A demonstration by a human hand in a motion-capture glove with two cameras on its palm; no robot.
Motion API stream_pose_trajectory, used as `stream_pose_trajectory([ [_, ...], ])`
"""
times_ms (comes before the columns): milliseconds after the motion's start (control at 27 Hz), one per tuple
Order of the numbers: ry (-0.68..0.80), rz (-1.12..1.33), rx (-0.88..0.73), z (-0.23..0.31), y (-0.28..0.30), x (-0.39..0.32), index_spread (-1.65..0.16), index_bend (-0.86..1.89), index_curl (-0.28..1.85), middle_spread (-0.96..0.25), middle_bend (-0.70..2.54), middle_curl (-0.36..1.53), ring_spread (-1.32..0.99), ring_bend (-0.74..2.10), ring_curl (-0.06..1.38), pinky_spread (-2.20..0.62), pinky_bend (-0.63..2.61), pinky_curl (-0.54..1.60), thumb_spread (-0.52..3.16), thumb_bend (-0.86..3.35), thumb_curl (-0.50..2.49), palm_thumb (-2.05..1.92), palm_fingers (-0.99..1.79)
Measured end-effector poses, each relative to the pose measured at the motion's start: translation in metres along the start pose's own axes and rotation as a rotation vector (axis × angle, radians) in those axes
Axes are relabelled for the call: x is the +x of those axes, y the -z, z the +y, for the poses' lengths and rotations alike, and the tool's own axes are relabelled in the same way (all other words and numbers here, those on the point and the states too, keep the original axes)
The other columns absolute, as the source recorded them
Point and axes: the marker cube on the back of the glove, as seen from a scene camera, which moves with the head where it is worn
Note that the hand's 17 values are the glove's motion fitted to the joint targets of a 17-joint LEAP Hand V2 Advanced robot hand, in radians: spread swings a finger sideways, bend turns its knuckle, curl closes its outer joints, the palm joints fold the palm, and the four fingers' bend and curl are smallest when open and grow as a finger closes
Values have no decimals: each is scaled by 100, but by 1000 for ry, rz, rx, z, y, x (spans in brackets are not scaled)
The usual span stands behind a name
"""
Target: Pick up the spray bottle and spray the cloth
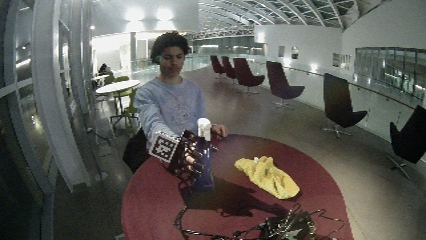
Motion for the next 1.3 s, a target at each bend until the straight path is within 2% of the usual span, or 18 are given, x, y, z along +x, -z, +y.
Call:
stream_pose_trajectory([
  [148,-9,-32,21,-4,1,-3,-31,15,19,-3,28,40,6,46,35,31,41,36,87,9,44,89,63],
  [259,32,-76,-27,-10,5,-9,-30,14,20,-3,30,41,5,47,35,31,38,36,85,8,47,92,68],
  [444,103,-169,-311,-14,13,-30,-29,13,22,-4,30,41,4,48,36,31,36,35,84,5,50,93,73],
  [777,256,-285,-707,-9,7,-51,-28,11,23,-4,29,42,2,49,36,30,34,35,82,0,55,94,78],
  [926,272,-305,-754,-6,4,-50,-28,10,23,-4,28,42,2,49,36,30,34,35,81,-2,57,93,79],
  [1296,261,-294,-754,-8,5,-49,-28,10,22,-4,27,42,2,49,37,30,34,35,81,-2,61,92,80],
])
